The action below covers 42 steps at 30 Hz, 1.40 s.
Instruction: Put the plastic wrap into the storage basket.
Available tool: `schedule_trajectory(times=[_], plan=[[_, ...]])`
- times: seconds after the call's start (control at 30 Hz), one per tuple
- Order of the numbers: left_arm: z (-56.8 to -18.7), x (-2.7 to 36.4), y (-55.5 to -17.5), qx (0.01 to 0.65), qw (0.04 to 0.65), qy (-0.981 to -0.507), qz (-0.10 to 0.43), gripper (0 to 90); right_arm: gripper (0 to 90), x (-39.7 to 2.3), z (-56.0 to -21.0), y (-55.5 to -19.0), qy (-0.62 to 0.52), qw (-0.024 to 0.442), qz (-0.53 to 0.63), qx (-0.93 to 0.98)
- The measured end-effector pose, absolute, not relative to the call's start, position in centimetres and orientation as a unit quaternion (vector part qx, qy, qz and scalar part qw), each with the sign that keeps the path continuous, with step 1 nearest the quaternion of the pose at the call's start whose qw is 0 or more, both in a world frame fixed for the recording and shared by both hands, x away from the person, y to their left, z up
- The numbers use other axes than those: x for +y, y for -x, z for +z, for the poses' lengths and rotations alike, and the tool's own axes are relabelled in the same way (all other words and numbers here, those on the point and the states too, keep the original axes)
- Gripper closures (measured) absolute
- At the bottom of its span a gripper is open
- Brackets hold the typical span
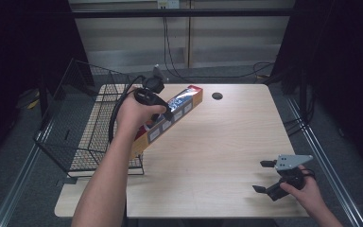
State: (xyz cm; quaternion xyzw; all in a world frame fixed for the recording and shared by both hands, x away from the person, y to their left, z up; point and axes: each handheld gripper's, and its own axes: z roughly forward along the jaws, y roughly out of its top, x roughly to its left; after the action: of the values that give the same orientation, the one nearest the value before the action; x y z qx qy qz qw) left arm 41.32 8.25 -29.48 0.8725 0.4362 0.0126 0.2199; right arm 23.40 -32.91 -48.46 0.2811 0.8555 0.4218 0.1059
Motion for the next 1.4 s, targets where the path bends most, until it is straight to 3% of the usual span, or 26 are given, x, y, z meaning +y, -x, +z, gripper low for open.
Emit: schedule_trajectory(times=[1.4], plan=[[-25.2, 14.6, -41.1, 0.499, 0.202, -0.842, 0.046, 44.3, 3.1, -33.0, -48.5, -23.4, -0.285, 0.107, 0.421, 0.854]])
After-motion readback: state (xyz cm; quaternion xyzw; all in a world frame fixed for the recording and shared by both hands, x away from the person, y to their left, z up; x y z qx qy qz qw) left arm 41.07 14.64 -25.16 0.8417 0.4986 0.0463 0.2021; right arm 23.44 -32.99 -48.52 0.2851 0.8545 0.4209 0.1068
